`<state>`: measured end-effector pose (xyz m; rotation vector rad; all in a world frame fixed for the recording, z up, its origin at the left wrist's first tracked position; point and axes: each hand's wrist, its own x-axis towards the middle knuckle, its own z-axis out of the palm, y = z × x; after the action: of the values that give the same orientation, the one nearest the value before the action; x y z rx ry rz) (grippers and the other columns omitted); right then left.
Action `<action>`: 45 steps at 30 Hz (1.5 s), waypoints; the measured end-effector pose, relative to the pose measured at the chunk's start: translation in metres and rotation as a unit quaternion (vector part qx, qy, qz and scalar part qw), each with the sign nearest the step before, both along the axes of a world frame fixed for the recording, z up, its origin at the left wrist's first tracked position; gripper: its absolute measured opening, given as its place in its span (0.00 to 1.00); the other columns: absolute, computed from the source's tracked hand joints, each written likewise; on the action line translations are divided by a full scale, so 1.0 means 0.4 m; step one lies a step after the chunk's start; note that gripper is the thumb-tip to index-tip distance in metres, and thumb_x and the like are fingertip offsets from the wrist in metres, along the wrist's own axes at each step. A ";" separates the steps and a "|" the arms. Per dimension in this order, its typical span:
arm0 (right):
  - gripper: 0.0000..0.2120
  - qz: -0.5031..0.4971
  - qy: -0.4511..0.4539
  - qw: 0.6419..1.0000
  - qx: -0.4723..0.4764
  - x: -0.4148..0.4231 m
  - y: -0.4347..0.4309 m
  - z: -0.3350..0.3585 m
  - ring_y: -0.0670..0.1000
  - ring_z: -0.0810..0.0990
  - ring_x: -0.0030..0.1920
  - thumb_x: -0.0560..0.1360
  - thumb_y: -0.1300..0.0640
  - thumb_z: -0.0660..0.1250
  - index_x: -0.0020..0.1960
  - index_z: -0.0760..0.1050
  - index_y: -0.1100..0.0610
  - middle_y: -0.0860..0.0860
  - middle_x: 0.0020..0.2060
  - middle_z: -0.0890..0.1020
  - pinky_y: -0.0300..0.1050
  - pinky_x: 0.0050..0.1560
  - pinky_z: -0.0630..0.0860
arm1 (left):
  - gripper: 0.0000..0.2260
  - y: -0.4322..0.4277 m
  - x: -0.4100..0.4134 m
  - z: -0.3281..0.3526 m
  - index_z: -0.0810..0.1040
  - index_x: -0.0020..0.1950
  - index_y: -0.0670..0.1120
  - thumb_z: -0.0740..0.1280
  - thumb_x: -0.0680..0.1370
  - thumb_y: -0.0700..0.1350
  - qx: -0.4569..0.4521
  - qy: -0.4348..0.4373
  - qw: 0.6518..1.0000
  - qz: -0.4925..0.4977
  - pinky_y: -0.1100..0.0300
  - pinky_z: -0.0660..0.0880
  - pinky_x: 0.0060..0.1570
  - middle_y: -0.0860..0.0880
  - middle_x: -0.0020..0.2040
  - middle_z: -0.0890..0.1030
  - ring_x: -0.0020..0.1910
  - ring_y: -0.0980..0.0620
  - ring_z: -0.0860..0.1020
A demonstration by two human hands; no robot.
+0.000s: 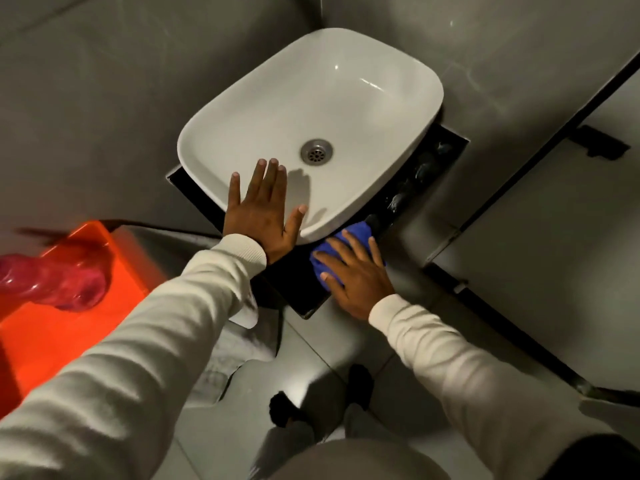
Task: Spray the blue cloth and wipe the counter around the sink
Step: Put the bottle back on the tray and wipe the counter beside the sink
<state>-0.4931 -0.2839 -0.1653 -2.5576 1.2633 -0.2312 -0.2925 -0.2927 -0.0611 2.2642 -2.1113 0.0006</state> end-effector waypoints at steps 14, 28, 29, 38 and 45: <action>0.22 -0.022 0.009 0.999 0.031 -0.028 -0.033 0.009 0.56 0.54 0.78 0.77 0.44 0.56 0.71 0.65 0.42 0.49 0.76 0.63 0.66 0.76 0.47 | 0.38 -0.012 0.003 0.003 0.43 0.76 0.45 0.38 0.73 0.66 0.025 -0.014 0.999 -0.028 0.43 0.40 0.75 0.48 0.79 0.44 0.77 0.51 0.40; 0.24 -0.118 -0.027 0.991 0.053 -0.043 -0.065 -0.015 0.57 0.49 0.79 0.76 0.43 0.54 0.71 0.64 0.46 0.49 0.77 0.60 0.65 0.75 0.49 | 0.43 -0.051 -0.080 -0.008 0.35 0.75 0.45 0.35 0.69 0.71 0.031 0.053 0.997 -0.043 0.46 0.39 0.76 0.46 0.78 0.38 0.76 0.50 0.34; 0.24 -0.095 -0.034 0.994 0.047 -0.035 -0.046 -0.015 0.58 0.51 0.78 0.76 0.43 0.53 0.71 0.64 0.47 0.50 0.77 0.62 0.65 0.75 0.53 | 0.43 -0.054 -0.076 -0.001 0.34 0.75 0.46 0.36 0.69 0.71 0.032 0.058 0.997 -0.043 0.46 0.39 0.76 0.47 0.78 0.38 0.75 0.50 0.33; 0.26 -0.194 -0.025 0.979 0.051 -0.086 -0.245 0.005 0.58 0.48 0.79 0.76 0.46 0.59 0.72 0.63 0.52 0.52 0.77 0.59 0.64 0.75 0.51 | 0.42 -0.128 -0.168 0.002 0.32 0.74 0.47 0.39 0.70 0.71 -0.004 0.065 0.998 -0.006 0.42 0.33 0.73 0.50 0.77 0.35 0.76 0.51 0.34; 0.27 -0.121 -0.008 0.992 0.027 -0.188 -0.372 -0.001 0.56 0.51 0.78 0.74 0.45 0.58 0.72 0.64 0.52 0.51 0.76 0.61 0.63 0.75 0.52 | 0.43 -0.266 -0.285 0.003 0.36 0.75 0.44 0.40 0.70 0.70 -0.013 0.050 0.998 0.023 0.43 0.37 0.74 0.46 0.79 0.39 0.77 0.48 0.38</action>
<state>-0.5681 -0.4329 -0.1655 -2.3500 1.5516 -0.2624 -0.4066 -0.3990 -0.0598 2.2471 -1.9985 -0.0804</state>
